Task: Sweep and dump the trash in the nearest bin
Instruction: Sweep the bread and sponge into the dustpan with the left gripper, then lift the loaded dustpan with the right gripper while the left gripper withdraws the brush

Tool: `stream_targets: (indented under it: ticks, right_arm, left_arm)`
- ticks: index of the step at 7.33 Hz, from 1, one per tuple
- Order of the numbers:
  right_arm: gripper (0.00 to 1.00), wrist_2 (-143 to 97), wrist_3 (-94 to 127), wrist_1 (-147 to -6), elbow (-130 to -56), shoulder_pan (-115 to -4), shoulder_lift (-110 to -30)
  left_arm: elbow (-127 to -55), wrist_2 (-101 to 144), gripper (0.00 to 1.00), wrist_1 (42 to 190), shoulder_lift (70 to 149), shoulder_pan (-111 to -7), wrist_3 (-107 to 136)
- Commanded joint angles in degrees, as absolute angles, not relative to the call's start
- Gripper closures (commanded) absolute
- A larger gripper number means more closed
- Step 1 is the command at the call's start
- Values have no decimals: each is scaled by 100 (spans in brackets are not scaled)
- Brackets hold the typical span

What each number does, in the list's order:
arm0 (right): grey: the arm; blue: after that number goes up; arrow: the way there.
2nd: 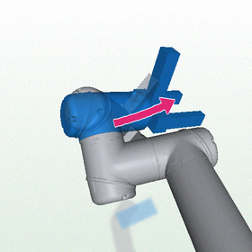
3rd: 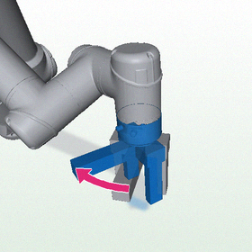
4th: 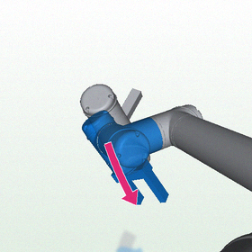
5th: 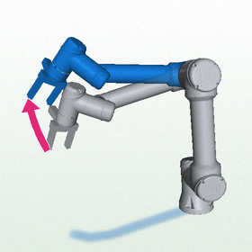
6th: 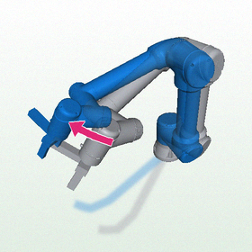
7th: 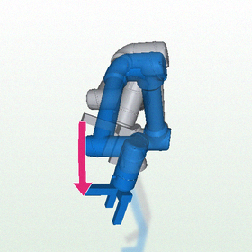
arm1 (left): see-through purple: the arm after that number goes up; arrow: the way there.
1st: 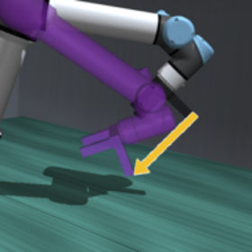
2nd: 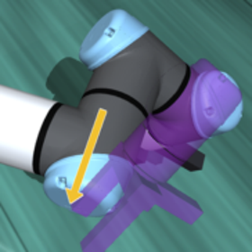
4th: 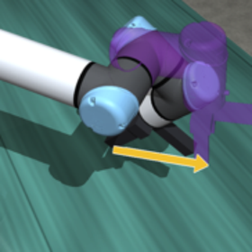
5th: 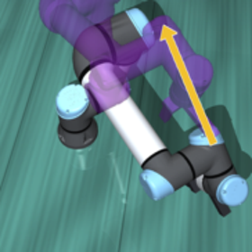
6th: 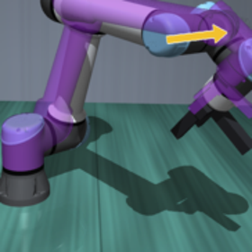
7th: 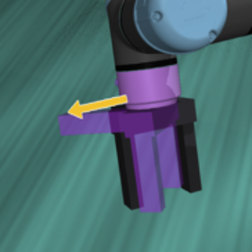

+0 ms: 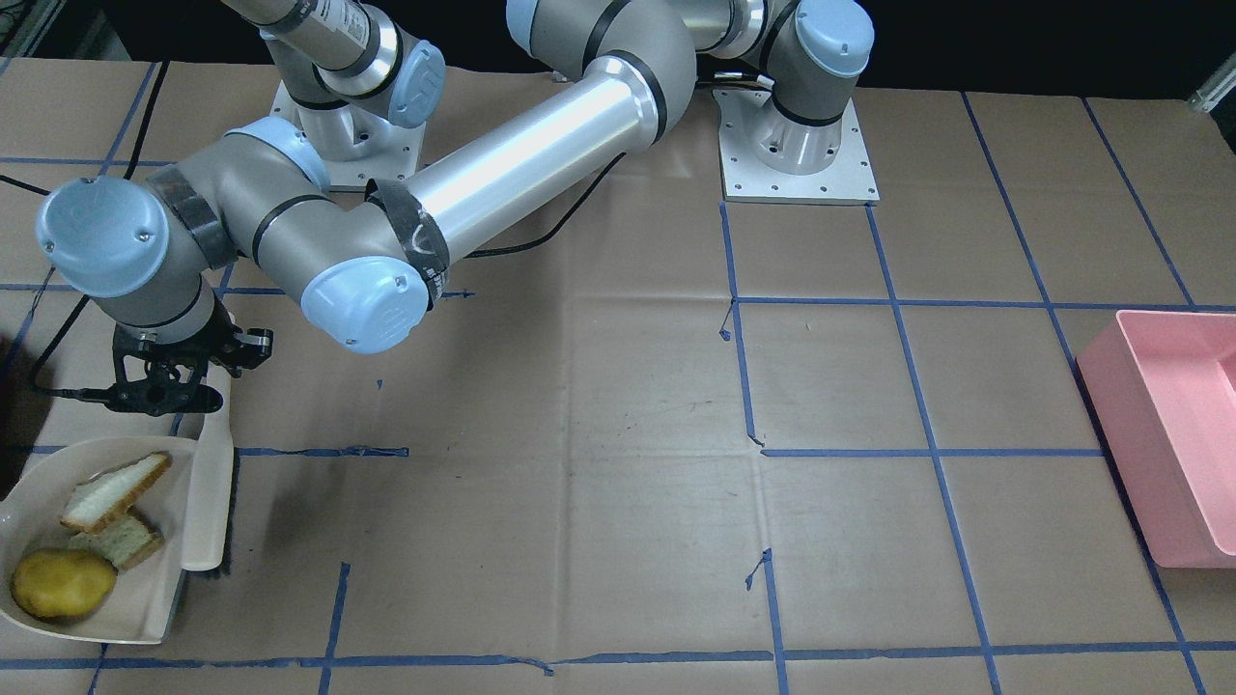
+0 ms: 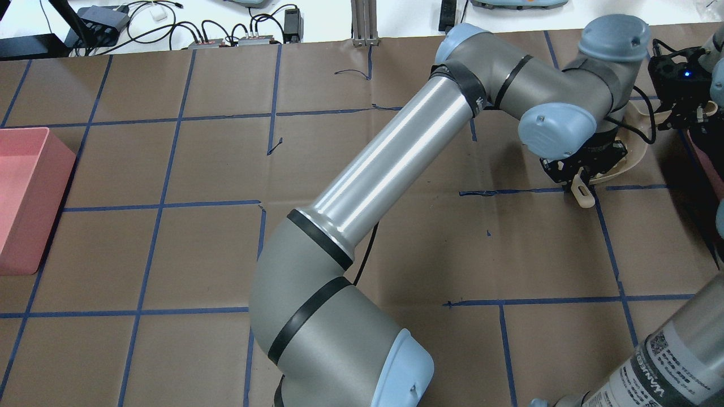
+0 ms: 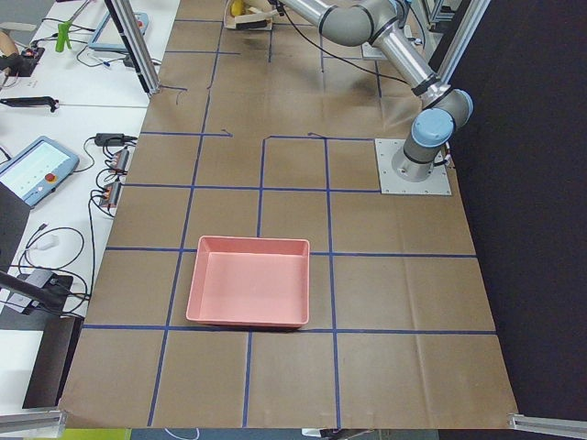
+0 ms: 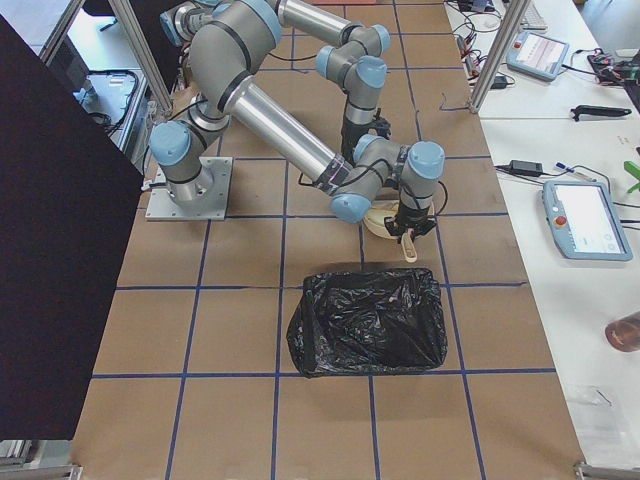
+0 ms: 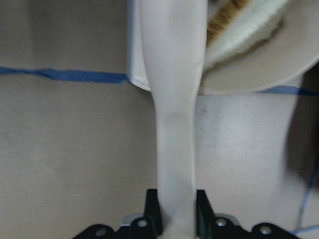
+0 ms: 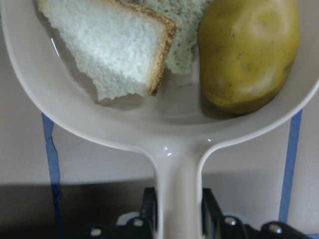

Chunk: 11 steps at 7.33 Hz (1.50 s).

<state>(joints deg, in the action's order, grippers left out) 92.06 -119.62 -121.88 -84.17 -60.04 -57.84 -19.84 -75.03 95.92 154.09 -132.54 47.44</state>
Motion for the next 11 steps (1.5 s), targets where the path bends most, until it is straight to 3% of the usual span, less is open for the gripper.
stream_targets:
  ticks: [1, 4, 5, 8, 11]
  right_arm:
    - [98, 9027, -11962, -12182, -8411, -6003, -5809]
    - [98, 8789, -11760, -11639, -8245, -6003, -5906]
    - [98, 8719, -11647, -11341, -8175, -6003, -5976]
    - [98, 8062, -11628, -11049, -8147, -5994, -6116]
    - [98, 7866, -11550, -10786, -8147, -5994, -6494]
  left_arm:
    - [-2057, -8125, 100, 10376, 14874, -12974, 4702]
    - [-2257, -8200, 100, 11159, 14048, -12491, 3993]
    - [-2729, -8226, 100, 11258, 13662, -12420, 3912]
    - [-5589, -8473, 100, 10814, 11985, -12471, 3964]
    - [-8638, -8420, 100, 9017, 10516, -12542, 3981]
